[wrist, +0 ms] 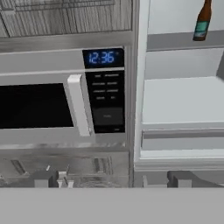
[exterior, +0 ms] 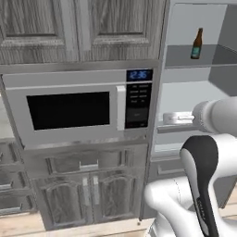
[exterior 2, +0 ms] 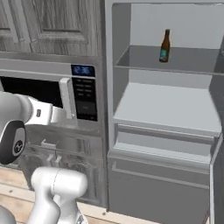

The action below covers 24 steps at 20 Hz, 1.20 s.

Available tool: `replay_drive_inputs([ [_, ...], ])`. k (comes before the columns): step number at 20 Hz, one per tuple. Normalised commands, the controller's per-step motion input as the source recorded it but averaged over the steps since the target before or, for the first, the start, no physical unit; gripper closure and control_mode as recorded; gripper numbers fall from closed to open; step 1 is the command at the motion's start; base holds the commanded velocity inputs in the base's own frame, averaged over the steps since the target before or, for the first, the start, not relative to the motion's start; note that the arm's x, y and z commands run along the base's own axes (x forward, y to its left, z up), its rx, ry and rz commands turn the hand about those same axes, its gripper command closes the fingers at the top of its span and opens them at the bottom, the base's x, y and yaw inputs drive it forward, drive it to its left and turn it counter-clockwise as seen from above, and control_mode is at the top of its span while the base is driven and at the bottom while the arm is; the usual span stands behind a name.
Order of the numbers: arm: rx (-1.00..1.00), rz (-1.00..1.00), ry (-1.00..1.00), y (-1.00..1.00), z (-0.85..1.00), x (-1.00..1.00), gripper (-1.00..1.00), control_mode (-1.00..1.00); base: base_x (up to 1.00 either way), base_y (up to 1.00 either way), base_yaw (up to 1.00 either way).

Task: Place the beer on the top shelf of the fridge to keep it out of children's reach, and place the apple and lemon wedge on lower shelves for easy access.

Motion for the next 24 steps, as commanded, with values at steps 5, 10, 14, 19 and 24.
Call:
replay_drive_inputs([
  [5, 0.00, 0.00, 0.00, 0.00, 0.00, 0.00, -1.00, 1.00, 0.14, 1.00, 0.00],
  [10, 0.00, 0.00, 0.00, 0.00, 0.00, 0.00, -1.00, 1.00, 0.14, 1.00, 0.00],
  [14, 0.00, 0.00, 0.00, 0.00, 0.00, 0.00, -1.00, 1.00, 0.16, 1.00, 0.00],
  [19, 0.00, 0.00, 0.00, 0.00, 0.00, 0.00, -1.00, 1.00, 0.24, 1.00, 0.00],
  [24, 0.00, 0.00, 0.00, 0.00, 0.00, 0.00, -1.00, 1.00, 0.26, 1.00, 0.00],
])
